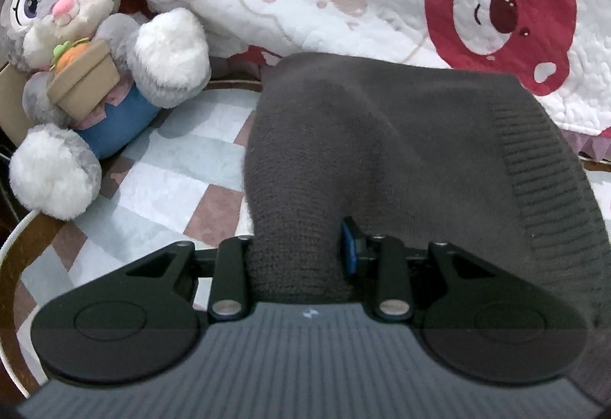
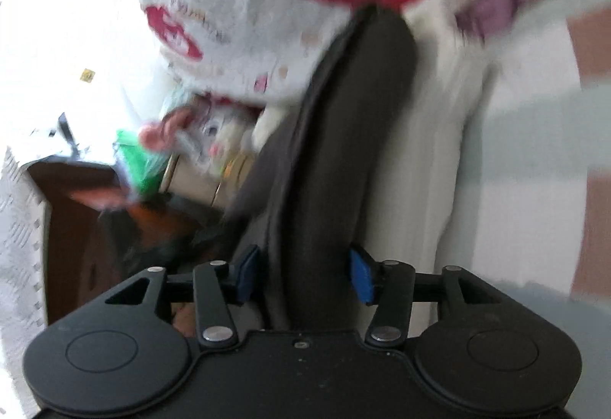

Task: Fold clothes
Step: 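Lift the folded sweater with both tools and carry it toward the white clothes stack, then lower the sweater onto the white clothes stack and open both tools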

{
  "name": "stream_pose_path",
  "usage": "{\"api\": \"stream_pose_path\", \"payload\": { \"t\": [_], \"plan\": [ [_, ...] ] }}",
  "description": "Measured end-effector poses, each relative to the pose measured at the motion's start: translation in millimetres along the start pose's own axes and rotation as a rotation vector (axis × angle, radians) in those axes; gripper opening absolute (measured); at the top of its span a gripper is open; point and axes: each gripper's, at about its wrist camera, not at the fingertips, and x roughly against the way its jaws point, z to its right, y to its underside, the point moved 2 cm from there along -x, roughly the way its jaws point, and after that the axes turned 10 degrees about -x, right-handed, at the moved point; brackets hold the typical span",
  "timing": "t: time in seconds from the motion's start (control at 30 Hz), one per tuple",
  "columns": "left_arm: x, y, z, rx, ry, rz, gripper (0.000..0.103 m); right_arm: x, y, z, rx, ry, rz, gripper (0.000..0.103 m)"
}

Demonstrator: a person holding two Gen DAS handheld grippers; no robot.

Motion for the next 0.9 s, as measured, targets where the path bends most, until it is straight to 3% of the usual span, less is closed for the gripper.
{"api": "stream_pose_path", "payload": {
  "t": [0.13, 0.2, 0.27, 0.33, 0.43, 0.47, 0.5, 0.57, 0.6, 0.67, 0.73, 0.8, 0.9],
  "plan": [
    [1, -6, 3, 0.015, -0.011, -0.032, 0.031, 6, 21, -7, 0.126, 0.061, 0.010, 0.059],
    [5, -11, 3, 0.015, -0.022, -0.065, 0.030, -4, 26, -11, 0.173, 0.127, -0.027, 0.068],
    [11, -22, 2, 0.006, -0.025, -0.103, 0.029, -14, 27, -14, 0.170, 0.159, -0.109, 0.069],
    [20, -34, -1, -0.021, -0.048, -0.115, 0.026, -9, 26, -25, 0.155, 0.087, -0.107, 0.046],
    [27, -41, -4, -0.103, -0.131, -0.133, 0.023, 1, 20, -23, -0.017, -0.075, -0.113, 0.040],
    [26, -36, -5, -0.109, -0.126, -0.149, 0.023, 4, 18, -19, -0.083, -0.120, -0.117, 0.039],
    [25, -31, -5, -0.115, -0.121, -0.165, 0.023, 1, 19, -11, -0.119, -0.111, -0.129, 0.038],
    [26, -18, -1, -0.126, -0.118, -0.169, 0.023, -7, 24, 0, -0.079, 0.019, -0.143, 0.038],
    [31, -11, 5, -0.147, -0.128, -0.134, 0.023, -9, 28, 3, -0.035, 0.066, -0.141, 0.038],
    [47, 0, 19, -0.188, -0.128, -0.032, 0.024, -7, 34, 7, -0.043, 0.047, -0.127, 0.038],
    [69, 12, 30, -0.152, -0.039, 0.101, 0.032, -3, 36, 10, -0.082, 0.023, -0.101, 0.039],
    [82, 24, 38, -0.112, 0.049, 0.147, 0.033, -4, 36, 8, -0.080, 0.033, -0.079, 0.045],
    [70, 51, 52, -0.115, 0.079, 0.004, 0.034, -2, 47, 5, -0.045, 0.044, -0.067, 0.048]
  ]
}}
